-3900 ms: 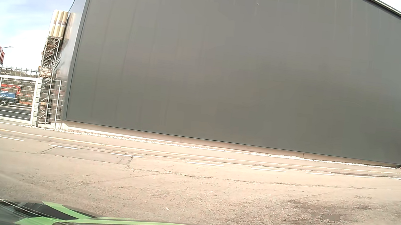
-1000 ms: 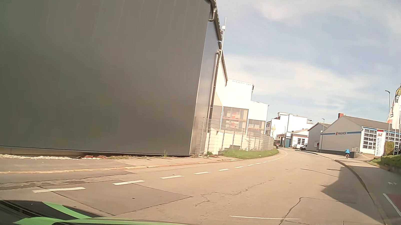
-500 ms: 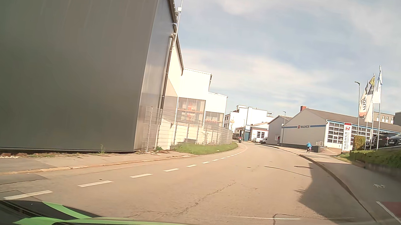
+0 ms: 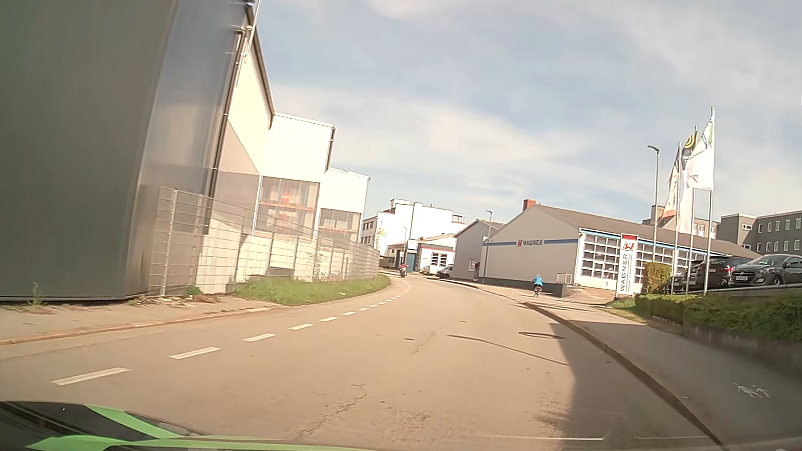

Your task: Follow the waypoints while adhering to traffic rules and regulations

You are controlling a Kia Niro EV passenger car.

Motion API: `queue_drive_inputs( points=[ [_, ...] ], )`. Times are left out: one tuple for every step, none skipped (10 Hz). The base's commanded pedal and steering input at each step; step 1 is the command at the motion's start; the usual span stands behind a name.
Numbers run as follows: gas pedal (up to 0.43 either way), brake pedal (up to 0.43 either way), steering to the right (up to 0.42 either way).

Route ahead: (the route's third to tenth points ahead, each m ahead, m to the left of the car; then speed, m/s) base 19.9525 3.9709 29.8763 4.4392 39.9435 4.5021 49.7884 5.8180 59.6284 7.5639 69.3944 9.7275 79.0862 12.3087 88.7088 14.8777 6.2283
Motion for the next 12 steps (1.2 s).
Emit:
queue_drive_inputs(
  points=[
    [0.26, 0.0, 0.162],
    [0.26, 0.0, 0.139],
    [0.26, 0.0, 0.12],
    [0.26, 0.0, 0.097],
    [0.26, 0.0, 0.078],
    [0.26, 0.0, 0.062],
    [0.26, 0.0, 0.047],
    [0.26, 0.0, 0.034],
    [0.26, 0.0, 0.015],
    [0.248, 0.0, 0.002],
    [0.248, 0.0, 0.001],
    [0.248, 0.0, 0.001]
  ],
)
